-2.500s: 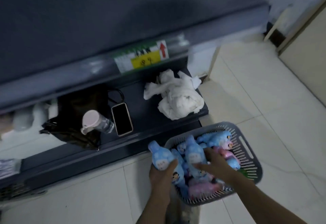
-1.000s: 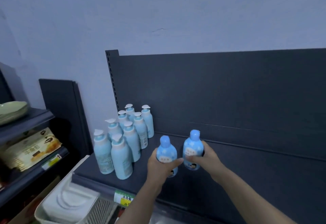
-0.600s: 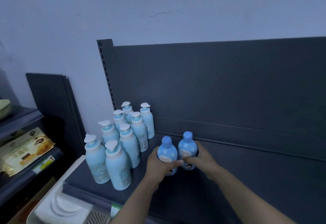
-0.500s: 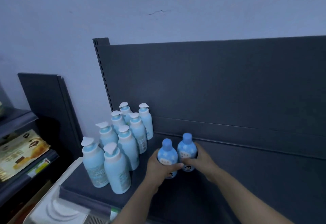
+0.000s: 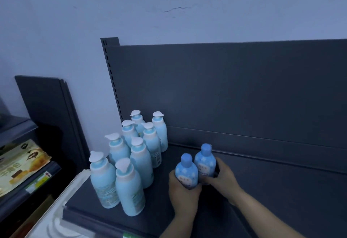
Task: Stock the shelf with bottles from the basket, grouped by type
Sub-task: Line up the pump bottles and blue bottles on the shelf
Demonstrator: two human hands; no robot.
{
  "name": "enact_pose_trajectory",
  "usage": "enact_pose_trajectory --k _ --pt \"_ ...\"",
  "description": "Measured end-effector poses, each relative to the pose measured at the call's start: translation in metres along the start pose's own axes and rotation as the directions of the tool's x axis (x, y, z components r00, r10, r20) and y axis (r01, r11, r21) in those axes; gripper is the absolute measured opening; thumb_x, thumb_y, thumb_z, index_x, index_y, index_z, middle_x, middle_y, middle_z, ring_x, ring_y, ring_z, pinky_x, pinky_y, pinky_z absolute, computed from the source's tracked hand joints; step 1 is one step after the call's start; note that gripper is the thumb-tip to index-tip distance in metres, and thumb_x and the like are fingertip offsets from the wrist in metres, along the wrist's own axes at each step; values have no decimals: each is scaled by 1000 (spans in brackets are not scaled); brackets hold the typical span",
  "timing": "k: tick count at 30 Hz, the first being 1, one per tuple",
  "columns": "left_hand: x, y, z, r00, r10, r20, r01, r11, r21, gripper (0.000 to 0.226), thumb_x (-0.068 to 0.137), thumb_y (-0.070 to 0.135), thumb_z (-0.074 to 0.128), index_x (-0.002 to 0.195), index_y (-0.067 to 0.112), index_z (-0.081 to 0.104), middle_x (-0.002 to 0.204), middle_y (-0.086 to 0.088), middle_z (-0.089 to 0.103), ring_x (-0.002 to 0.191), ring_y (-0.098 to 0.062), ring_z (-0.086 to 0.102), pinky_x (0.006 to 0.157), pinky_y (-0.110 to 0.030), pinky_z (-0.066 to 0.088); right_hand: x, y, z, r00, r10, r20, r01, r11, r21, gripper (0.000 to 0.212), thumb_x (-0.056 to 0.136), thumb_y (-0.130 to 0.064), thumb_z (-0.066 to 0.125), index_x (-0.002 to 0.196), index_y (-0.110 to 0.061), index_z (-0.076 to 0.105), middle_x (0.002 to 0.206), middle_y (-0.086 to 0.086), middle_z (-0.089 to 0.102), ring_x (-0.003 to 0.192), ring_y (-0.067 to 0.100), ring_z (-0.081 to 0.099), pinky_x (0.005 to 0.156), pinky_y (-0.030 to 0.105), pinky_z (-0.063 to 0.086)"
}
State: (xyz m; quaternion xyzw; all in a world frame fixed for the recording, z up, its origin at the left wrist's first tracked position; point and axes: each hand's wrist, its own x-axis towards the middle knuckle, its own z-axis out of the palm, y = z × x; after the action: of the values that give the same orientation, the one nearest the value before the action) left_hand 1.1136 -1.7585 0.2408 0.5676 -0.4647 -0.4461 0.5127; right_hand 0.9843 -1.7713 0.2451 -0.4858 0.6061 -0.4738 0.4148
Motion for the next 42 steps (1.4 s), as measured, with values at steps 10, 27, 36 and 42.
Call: enact_pose_trajectory --k 10,27,36,42 --pt "72 -1 18 996 -52 -72 55 998 38 57 56 7 78 103 22 50 92 1 65 86 -17 63 74 -27 49 94 -22 38 998 46 30 -47 998 29 38 72 -17 72 105 -21 55 96 0 69 87 15 68 71 30 57" --pt "87 -11 15 992 94 -89 -87 992 87 67 52 6 80 104 23 44 101 -2 60 91 -17 60 78 -27 50 109 -23 42 996 -17 91 27 993 -115 38 76 -18 70 111 -23 56 103 -8 66 94 6 63 68 16 50" --pt "42 75 11 678 728 -106 -706 684 182 53 89 54 40 133 23 44 145 -7 40 136 -24 34 111 -46 31 45 -91 5 818 -467 -336 337 862 -378 30 88 -13 59 117 -9 58 116 0 61 113 15 55 105 30 39" --pt "75 184 2 452 862 231 -649 140 748 66 94 51 20 146 12 28 153 -16 23 143 -31 16 113 -48 -3 3 -189 -37 538 -816 -211 184 358 -916 69 92 -54 20 149 -15 13 157 5 8 146 23 -2 116 38 -8"
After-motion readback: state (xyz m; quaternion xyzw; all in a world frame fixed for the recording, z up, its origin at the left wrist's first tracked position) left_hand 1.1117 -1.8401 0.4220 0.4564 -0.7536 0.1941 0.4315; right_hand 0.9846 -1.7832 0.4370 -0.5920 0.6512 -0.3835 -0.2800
